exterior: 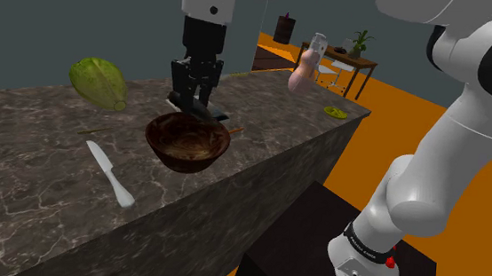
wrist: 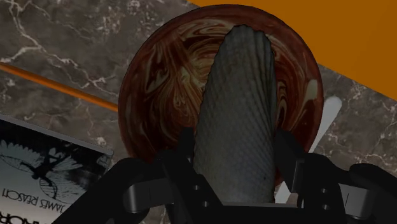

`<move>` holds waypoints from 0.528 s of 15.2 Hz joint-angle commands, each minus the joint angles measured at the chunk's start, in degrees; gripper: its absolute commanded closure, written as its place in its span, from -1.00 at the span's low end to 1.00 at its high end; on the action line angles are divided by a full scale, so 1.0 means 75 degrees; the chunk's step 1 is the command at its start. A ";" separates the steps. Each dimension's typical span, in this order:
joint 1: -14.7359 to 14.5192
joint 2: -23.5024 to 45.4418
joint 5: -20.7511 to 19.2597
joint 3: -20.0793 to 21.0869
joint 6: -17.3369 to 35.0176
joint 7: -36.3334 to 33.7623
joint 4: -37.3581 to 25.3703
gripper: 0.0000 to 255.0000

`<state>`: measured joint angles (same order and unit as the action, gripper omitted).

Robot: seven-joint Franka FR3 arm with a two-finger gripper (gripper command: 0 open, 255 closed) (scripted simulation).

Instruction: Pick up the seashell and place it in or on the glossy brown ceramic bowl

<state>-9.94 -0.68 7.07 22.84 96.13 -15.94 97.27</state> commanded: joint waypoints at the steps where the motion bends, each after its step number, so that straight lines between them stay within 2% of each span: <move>1: 0.0002 -0.0005 0.0006 -0.0002 0.0208 0.0028 0.0211 1.00; 8: -0.0004 -0.0028 0.0030 0.0004 0.0890 0.0106 0.0918 1.00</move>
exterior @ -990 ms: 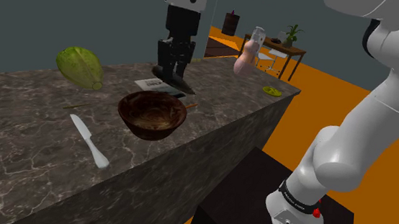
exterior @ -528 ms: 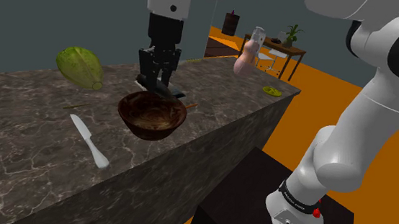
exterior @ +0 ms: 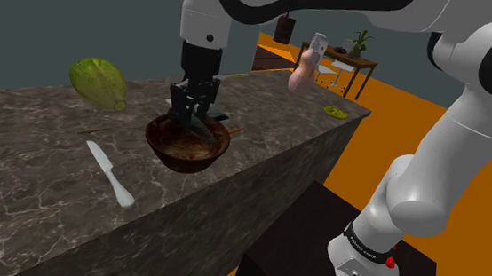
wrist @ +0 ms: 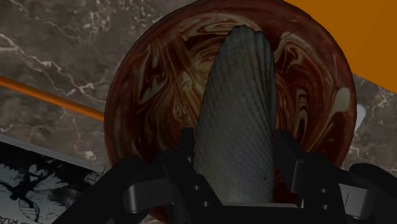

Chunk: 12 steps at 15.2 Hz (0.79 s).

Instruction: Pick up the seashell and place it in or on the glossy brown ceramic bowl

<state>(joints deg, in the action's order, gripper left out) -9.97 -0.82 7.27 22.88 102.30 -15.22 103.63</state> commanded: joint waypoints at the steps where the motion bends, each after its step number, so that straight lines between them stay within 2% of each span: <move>1: 0.0001 -0.0007 0.0004 -0.0001 0.0068 0.0009 0.0069 1.00; 7: 0.0001 -0.0007 0.0004 -0.0001 0.0068 0.0009 0.0069 1.00; 8: 0.0001 -0.0007 0.0004 -0.0001 0.0068 0.0009 0.0069 -1.00; 12: 0.0001 -0.0007 0.0004 -0.0001 0.0068 0.0009 0.0068 -1.00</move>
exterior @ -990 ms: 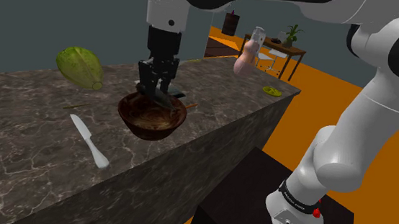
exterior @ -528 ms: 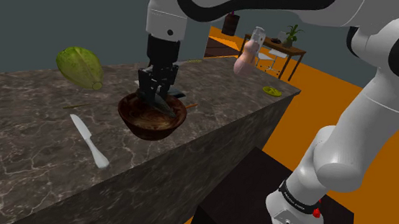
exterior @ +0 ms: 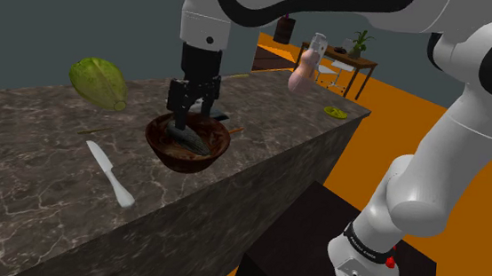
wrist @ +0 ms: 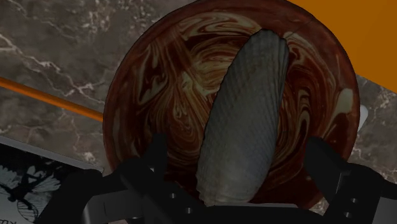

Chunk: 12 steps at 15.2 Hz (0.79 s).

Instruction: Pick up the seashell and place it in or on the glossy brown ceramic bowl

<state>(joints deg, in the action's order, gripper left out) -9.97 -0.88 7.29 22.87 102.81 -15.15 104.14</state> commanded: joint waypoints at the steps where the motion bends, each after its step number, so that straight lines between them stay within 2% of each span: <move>1: 0.0000 0.0000 0.0000 0.0000 0.0000 0.0000 0.0000 -1.00; 5: 0.0044 0.0066 -0.0047 -0.0045 -0.0981 -0.0040 -0.1040 -1.00; 12: 0.0044 0.0066 -0.0047 -0.0044 -0.0981 -0.0040 -0.1040 -1.00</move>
<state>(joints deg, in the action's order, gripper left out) -9.64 -0.38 6.94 22.54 95.47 -15.45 96.36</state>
